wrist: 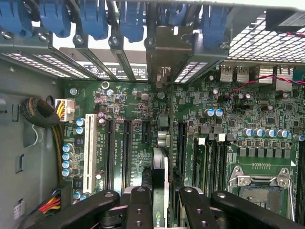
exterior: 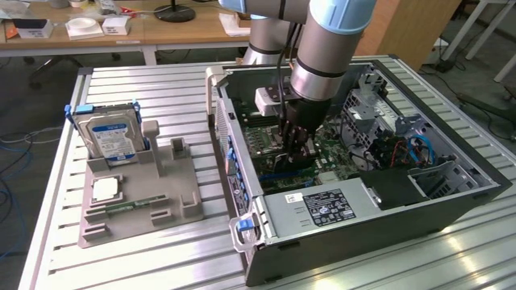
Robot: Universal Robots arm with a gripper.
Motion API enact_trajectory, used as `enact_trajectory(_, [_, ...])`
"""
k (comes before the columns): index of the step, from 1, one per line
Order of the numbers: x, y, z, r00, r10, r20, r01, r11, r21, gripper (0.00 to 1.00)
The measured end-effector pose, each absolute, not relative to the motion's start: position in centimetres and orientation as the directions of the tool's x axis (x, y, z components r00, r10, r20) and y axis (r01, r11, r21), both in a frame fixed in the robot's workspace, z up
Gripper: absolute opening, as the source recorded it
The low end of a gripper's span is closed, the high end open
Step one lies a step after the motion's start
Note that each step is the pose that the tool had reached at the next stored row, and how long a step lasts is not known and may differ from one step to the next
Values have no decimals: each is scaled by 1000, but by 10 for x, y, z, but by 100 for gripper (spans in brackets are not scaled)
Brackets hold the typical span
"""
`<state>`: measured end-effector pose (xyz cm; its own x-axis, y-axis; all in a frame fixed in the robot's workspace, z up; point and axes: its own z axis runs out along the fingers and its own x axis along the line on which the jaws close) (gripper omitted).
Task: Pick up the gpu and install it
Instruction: 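Insert the gpu into the slot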
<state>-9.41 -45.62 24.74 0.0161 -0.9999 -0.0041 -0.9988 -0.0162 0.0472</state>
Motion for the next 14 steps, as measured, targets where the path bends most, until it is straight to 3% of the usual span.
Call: enact_trajectory(14, [-95, -458, 250, 16, -1000, -4, -999, -16, 47, 26])
